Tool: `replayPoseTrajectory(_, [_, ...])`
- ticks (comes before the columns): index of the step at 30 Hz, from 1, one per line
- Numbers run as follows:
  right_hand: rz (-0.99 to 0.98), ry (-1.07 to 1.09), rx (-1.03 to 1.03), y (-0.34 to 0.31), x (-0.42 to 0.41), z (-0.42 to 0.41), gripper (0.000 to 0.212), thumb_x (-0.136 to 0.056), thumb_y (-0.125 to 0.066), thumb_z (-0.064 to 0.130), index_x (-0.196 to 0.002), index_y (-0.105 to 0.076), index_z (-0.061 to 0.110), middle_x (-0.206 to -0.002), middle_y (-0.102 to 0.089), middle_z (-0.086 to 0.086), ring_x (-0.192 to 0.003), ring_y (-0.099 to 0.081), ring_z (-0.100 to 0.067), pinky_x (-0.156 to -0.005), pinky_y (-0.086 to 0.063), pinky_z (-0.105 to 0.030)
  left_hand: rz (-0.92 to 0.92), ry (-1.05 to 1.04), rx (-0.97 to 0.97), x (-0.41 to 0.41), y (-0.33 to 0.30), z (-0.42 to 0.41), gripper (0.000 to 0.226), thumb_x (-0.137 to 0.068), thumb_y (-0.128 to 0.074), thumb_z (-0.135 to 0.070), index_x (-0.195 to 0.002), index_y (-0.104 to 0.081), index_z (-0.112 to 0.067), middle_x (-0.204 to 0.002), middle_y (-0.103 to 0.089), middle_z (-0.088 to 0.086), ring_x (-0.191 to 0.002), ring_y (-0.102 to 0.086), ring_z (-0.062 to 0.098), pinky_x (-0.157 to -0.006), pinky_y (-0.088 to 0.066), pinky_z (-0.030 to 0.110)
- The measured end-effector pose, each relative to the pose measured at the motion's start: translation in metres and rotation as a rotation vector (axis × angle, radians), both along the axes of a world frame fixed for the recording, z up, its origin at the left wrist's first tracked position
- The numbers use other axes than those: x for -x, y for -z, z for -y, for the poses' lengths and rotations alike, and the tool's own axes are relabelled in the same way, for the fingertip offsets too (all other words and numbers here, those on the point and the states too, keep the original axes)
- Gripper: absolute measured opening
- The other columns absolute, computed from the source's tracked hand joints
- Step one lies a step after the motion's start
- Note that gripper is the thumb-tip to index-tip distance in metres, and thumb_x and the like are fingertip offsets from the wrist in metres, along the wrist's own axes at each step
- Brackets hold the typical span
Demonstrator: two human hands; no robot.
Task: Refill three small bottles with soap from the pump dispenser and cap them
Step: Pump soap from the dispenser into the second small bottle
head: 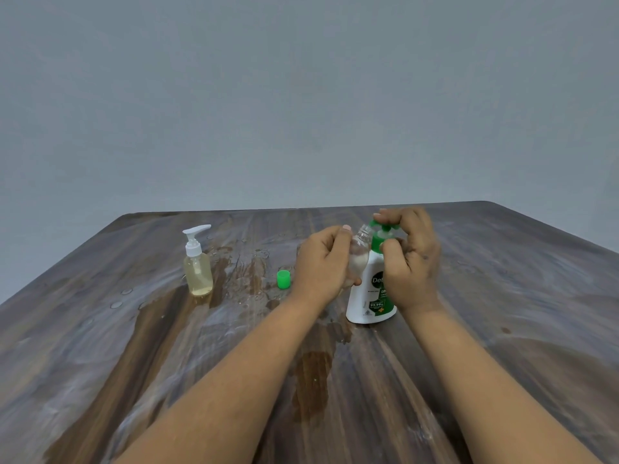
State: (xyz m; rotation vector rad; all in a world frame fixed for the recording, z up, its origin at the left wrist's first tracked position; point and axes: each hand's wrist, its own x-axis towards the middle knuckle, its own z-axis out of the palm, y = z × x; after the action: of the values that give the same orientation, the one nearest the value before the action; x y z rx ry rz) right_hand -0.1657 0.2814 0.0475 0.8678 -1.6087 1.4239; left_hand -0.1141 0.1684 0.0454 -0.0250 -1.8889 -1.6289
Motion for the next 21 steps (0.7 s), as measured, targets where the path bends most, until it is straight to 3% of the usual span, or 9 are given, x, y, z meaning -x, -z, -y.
replayPoseTrajectory(7, [0.004,-0.003,0.0,-0.0008,0.0001,0.0007,0.029,-0.071,-0.04,0.01,-0.087,-0.064,0.008,-0.089,-0.057,0.006,-0.088,-0.057,-0.015,-0.074,-0.046,-0.023,0.003,0.008,-0.024,0.0,0.0004,-0.0006,0.044,-0.102,-0.047,-0.022,-0.06,-0.057,-0.017,-0.056,-0.06,-0.012,-0.049,-0.059,0.008,-0.041,-0.051,0.027])
replayPoseTrajectory(10, [-0.023,-0.005,-0.016,0.0,-0.0004,-0.0008,0.034,-0.07,-0.042,0.006,-0.095,-0.064,0.007,-0.093,-0.054,0.013,-0.09,-0.056,-0.011,-0.075,-0.046,-0.023,0.001,-0.017,0.005,0.0016,0.0009,0.001,0.045,-0.102,-0.047,-0.022,-0.059,-0.058,-0.015,-0.057,-0.06,-0.011,-0.052,-0.059,0.014,-0.046,-0.055,0.038])
replayPoseTrajectory(15, [0.019,-0.033,0.018,0.0,0.0002,-0.0012,0.03,-0.07,-0.04,0.013,-0.088,-0.064,0.011,-0.09,-0.059,0.001,-0.089,-0.055,0.002,-0.074,-0.043,-0.014,0.015,0.001,-0.031,0.0018,0.0019,0.0005,0.043,-0.102,-0.047,-0.024,-0.062,-0.06,-0.014,-0.061,-0.064,-0.009,-0.051,-0.06,0.01,-0.042,-0.053,0.03])
replayPoseTrajectory(21, [0.039,-0.023,0.028,0.0001,0.0002,-0.0006,0.03,-0.072,-0.039,0.013,-0.086,-0.065,0.008,-0.09,-0.059,0.001,-0.089,-0.056,-0.002,-0.075,-0.045,-0.017,0.017,-0.028,0.012,0.0012,0.0005,0.0005,0.043,-0.102,-0.047,-0.022,-0.061,-0.059,-0.016,-0.057,-0.061,-0.011,-0.056,-0.06,0.02,-0.053,-0.057,0.055])
